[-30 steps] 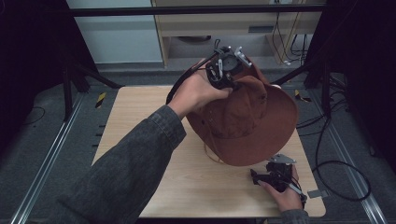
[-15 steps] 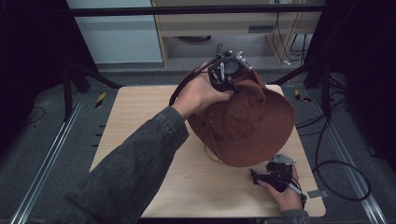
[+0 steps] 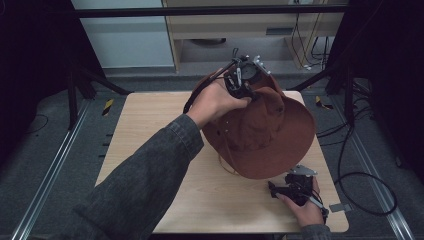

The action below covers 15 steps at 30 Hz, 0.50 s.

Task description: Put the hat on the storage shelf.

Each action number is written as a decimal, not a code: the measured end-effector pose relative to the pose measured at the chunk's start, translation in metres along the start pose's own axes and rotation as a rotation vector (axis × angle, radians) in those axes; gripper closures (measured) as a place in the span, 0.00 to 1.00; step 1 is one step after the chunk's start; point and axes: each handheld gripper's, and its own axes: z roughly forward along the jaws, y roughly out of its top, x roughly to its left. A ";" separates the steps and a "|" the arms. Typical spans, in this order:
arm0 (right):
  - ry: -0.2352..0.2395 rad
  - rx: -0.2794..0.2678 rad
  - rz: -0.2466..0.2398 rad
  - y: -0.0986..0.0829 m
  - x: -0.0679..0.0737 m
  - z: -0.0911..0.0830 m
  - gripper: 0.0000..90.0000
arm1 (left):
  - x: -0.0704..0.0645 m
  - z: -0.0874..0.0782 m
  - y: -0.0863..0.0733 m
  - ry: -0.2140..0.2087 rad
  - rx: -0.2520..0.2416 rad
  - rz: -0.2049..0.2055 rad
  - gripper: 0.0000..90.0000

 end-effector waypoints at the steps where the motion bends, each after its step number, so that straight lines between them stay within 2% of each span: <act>1: 0.000 -0.001 0.000 0.000 0.000 0.000 0.01 | 0.000 0.000 0.001 0.001 -0.002 0.000 0.97; 4: 0.001 -0.001 0.000 0.000 0.000 0.000 0.01 | -0.001 0.002 0.002 -0.006 -0.012 -0.004 0.97; 7: 0.000 -0.001 0.000 0.000 0.000 0.000 0.01 | -0.002 0.006 0.003 0.001 0.001 0.005 0.96; 10: 0.000 0.000 0.000 0.000 0.000 0.000 0.01 | -0.001 0.011 0.003 0.002 0.007 -0.003 0.95; 13: 0.001 -0.001 0.000 0.000 0.000 0.000 0.01 | -0.001 0.013 0.003 0.012 0.008 -0.001 0.87; 15: 0.001 -0.001 0.000 0.000 0.000 0.000 0.01 | -0.002 0.013 0.003 0.014 0.005 0.001 0.85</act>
